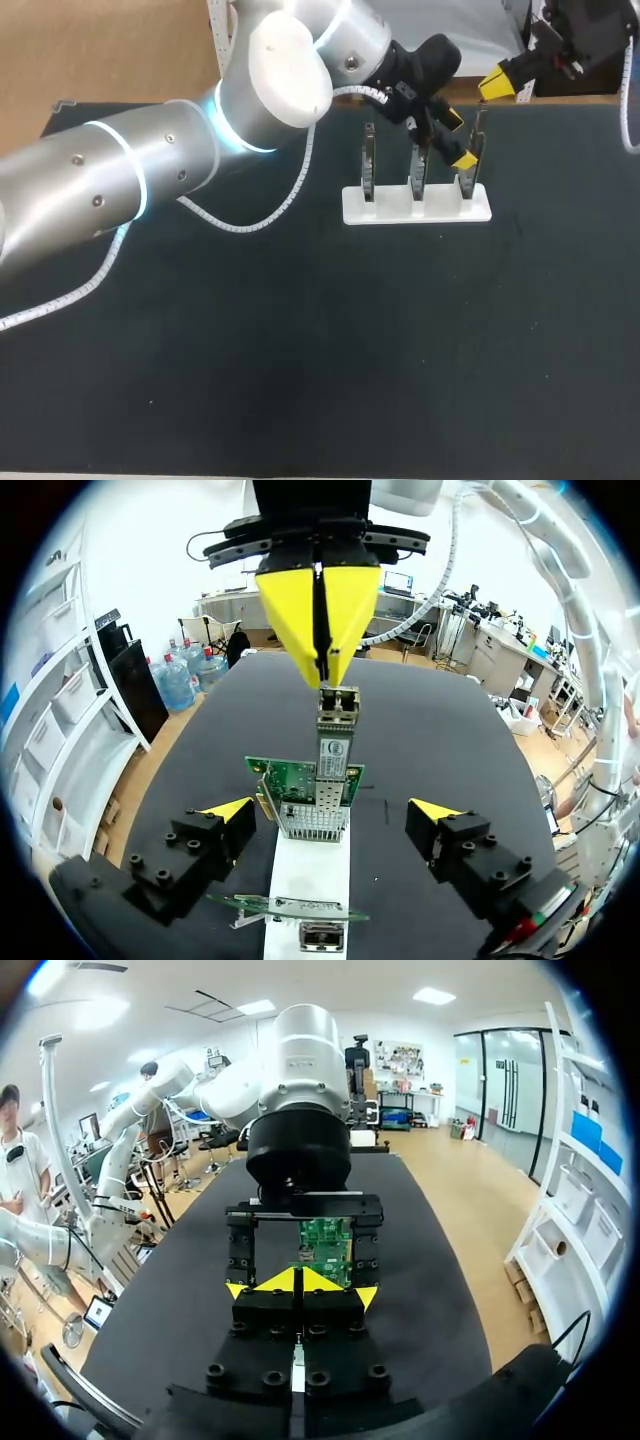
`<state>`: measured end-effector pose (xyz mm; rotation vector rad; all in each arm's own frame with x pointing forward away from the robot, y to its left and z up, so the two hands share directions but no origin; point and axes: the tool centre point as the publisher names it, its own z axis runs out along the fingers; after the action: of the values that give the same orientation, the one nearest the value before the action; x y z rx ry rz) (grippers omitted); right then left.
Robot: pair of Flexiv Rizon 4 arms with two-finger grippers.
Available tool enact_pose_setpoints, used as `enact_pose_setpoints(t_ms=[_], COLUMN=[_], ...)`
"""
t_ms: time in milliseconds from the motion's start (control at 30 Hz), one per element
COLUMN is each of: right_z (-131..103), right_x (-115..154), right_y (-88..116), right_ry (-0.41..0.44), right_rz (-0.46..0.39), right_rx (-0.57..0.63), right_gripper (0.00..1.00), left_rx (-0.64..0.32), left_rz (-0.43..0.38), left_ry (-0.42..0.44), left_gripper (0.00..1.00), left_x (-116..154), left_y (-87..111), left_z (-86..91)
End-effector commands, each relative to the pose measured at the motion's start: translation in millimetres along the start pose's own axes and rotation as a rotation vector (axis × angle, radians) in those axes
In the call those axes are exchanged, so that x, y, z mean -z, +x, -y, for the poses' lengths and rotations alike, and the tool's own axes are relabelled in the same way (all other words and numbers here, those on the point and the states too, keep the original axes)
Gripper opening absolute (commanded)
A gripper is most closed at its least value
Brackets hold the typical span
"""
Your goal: Pick up the optical module with the left hand, and insert it into the network port with the right hand.
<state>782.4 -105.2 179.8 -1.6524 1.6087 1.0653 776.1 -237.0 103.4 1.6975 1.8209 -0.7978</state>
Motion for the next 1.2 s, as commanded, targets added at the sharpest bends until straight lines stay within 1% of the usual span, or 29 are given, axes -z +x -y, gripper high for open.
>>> enact_pose_setpoints(t_ms=[33,467,933,1200], right_z=[1,0,3,2], right_x=[-1,-8,-19,-21], right_y=[1,15,28,35], right_ry=[-0.008,-0.018,-0.053,-0.05], right_rz=[-0.001,-0.01,-0.027,-0.02], right_rx=[-0.001,-0.037,-0.076,-0.097], right_gripper=[0.0,0.0,0.0,0.0], left_rx=[0.002,0.002,0.002,0.002], left_rz=[-0.007,-0.007,-0.007,-0.007], left_ry=[0.006,0.006,0.006,0.006], left_gripper=[1.0,1.0,1.0,1.0], left_x=[-1,-1,-1,-1], left_y=[-2.1,-2.1,-2.1,-2.1], left_z=[-3.6,-3.6,-3.6,-3.6])
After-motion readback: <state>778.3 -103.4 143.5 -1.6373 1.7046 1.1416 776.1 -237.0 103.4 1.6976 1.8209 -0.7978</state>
